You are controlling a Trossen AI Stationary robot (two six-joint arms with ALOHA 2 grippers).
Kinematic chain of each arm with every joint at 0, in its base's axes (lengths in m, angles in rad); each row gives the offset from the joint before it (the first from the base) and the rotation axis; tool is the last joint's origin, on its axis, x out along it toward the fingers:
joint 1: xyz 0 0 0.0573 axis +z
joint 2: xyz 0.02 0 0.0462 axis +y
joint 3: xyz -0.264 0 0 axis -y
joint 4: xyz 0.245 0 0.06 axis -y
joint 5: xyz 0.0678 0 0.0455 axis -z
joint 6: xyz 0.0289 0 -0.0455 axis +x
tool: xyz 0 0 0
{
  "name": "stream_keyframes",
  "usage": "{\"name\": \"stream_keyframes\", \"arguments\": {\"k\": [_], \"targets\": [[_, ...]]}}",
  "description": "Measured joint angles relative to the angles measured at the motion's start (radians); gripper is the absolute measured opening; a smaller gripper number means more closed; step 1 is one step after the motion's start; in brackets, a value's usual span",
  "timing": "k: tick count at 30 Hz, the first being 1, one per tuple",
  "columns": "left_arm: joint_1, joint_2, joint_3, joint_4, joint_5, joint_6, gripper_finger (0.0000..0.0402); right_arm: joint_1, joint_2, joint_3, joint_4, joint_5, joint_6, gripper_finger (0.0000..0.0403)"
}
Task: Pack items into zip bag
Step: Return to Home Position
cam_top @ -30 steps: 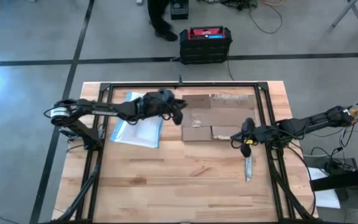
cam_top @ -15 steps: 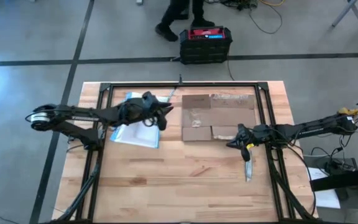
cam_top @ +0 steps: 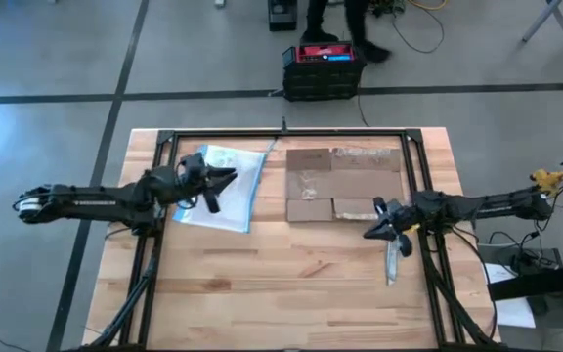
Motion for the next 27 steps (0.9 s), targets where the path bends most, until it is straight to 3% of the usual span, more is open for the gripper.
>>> {"name": "stream_keyframes", "arguments": {"k": [6, 14, 22, 27], "targets": [[-0.032, -0.163, -0.115, -0.006, 0.001, -0.005, 0.0076, 0.000, -0.096, 0.000, -0.024, 0.132, 0.076, 0.0000], [-0.114, -0.344, -0.278, 0.021, 0.005, 0.022, 0.0076, 0.000, -0.072, 0.000, -0.028, 0.149, -0.296, 0.0000], [-0.215, -0.449, -0.280, -0.024, 0.012, 0.096, 0.0076, 0.000, -0.066, 0.000, -0.029, 0.148, -0.325, 0.0000], [-0.247, -0.498, -0.280, -0.027, -0.027, 0.093, 0.0076, 0.000, -0.066, 0.000, -0.028, 0.320, -0.380, 0.0000]]}}
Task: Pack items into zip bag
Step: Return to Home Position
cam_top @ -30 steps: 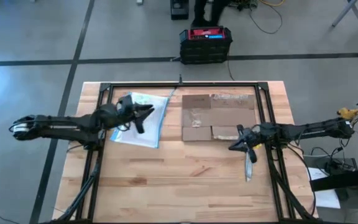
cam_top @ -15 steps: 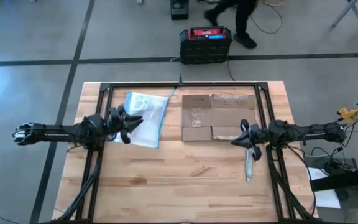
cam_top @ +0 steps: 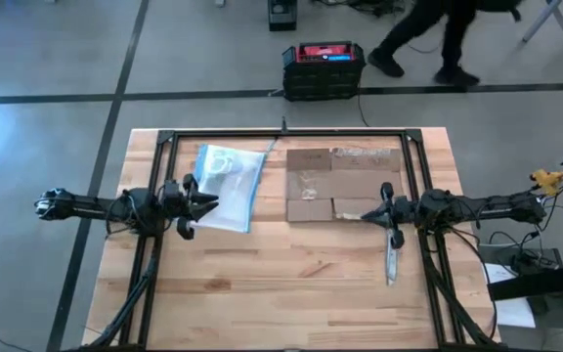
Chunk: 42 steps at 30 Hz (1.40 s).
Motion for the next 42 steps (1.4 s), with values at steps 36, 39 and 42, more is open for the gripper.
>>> {"name": "stream_keyframes", "arguments": {"k": [36, 39, 42], "targets": [[0.000, 0.123, 0.002, -0.050, -0.104, 0.081, 0.0078, 0.001, 0.008, 0.000, -0.017, -0.078, 0.114, 0.0000], [0.000, 0.138, 0.002, -0.048, -0.104, 0.081, 0.0078, 0.001, 0.008, 0.000, -0.017, -0.078, 0.114, 0.0000], [0.000, 0.152, 0.002, -0.049, -0.104, 0.081, 0.0078, 0.001, 0.008, 0.000, -0.017, -0.078, 0.114, 0.0000]]}}
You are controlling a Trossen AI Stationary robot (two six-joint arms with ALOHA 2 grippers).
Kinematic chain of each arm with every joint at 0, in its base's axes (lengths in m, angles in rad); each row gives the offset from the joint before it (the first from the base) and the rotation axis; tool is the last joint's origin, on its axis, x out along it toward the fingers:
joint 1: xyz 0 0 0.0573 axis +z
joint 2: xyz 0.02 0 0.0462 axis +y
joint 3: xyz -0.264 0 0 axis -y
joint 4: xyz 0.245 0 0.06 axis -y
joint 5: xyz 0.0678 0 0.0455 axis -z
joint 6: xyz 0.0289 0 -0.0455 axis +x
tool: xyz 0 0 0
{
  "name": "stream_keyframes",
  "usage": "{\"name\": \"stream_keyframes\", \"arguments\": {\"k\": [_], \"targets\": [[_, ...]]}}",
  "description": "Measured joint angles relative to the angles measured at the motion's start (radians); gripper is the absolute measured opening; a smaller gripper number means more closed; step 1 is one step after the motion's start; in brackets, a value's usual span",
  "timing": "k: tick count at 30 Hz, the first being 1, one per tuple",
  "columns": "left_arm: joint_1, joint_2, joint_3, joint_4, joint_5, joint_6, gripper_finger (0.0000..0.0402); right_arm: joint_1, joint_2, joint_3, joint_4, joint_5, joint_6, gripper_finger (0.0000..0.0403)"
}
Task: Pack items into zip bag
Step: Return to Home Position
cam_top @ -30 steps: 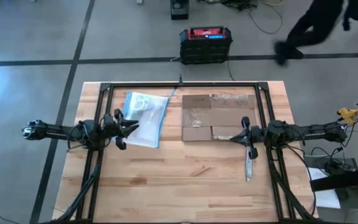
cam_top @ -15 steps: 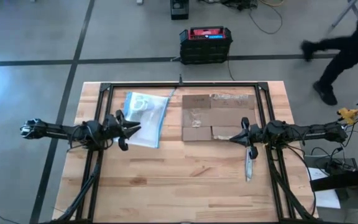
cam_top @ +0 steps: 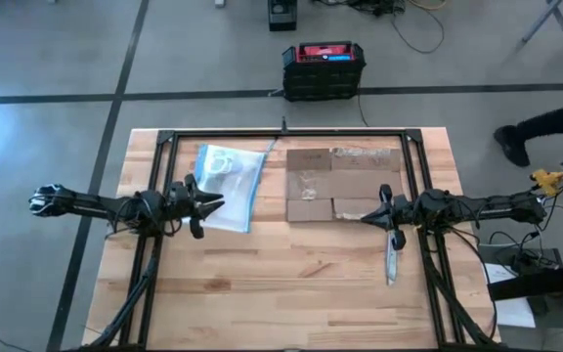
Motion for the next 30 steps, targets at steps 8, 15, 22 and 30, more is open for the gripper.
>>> {"name": "stream_keyframes", "arguments": {"k": [8, 15, 22, 30], "targets": [[0.000, 0.039, 0.000, 0.000, 0.000, 0.000, 0.0078, 0.000, 0.000, 0.000, 0.000, 0.000, 0.000, 0.0000], [0.000, 0.065, 0.000, 0.000, 0.000, 0.000, 0.0077, 0.000, 0.000, 0.000, 0.000, 0.000, 0.000, 0.0000], [0.000, 0.084, 0.000, -0.001, 0.000, 0.000, 0.0077, 0.000, 0.000, 0.000, 0.000, 0.000, 0.000, 0.0000], [0.000, 0.099, 0.000, -0.002, 0.000, 0.000, 0.0077, 0.000, 0.000, 0.000, -0.001, -0.001, 0.000, 0.0000]]}}
